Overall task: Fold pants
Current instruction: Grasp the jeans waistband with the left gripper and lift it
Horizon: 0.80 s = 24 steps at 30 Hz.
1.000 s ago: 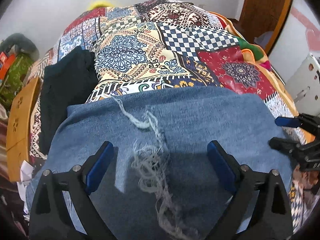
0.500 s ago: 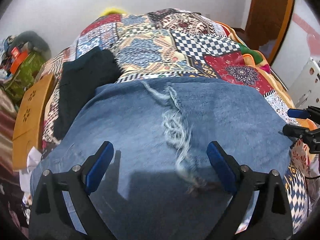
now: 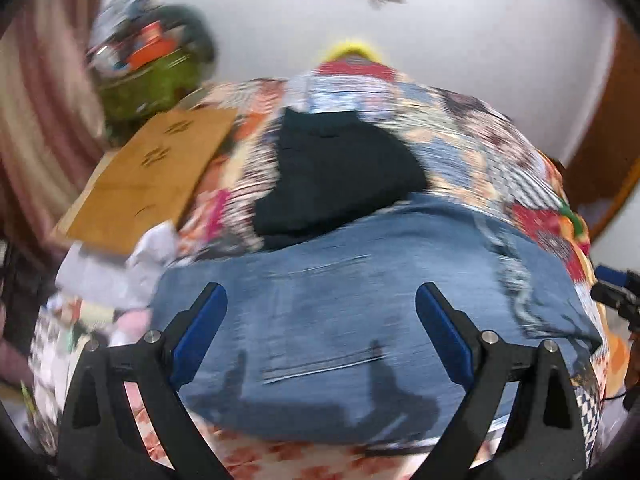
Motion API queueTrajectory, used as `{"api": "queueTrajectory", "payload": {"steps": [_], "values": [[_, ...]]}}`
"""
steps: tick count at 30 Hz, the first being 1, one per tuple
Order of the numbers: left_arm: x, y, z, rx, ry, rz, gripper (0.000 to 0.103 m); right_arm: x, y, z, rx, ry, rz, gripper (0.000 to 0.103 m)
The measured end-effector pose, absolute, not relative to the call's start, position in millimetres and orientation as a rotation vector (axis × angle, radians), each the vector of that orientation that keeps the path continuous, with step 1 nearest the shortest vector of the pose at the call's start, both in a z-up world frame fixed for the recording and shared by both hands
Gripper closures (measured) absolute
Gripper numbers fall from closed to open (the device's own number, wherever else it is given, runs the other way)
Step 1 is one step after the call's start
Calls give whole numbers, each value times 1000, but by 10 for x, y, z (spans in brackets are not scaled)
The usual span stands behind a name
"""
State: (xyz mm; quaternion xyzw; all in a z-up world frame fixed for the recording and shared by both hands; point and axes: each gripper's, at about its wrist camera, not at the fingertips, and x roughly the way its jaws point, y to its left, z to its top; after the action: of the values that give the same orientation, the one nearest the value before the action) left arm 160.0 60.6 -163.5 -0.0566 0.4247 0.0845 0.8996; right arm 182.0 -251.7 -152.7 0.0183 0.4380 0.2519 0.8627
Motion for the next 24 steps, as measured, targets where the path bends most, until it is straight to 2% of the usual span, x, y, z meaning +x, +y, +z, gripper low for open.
{"api": "queueTrajectory", "payload": {"steps": [5,9,16,20,24], "values": [[1331,1229,-1909,-256,974,256,7,1905,-2201,-1666,-16,924,539,30],[1120,1543,-2291,-430,1082,242,7,1975,-2031,-1893,-63,1006,539,30],[988,1540,-2865,-719,1236,80,7,1977,-2048,-1983,-62,1032,521,25],[1059,1551,-2985,-839,1241,8,7,1966,-2032,-1984,-65,1029,515,24],[1273,1623,-3155,-969,1261,-45,2,1967,-2019,-1973,-60,1032,518,24]]}}
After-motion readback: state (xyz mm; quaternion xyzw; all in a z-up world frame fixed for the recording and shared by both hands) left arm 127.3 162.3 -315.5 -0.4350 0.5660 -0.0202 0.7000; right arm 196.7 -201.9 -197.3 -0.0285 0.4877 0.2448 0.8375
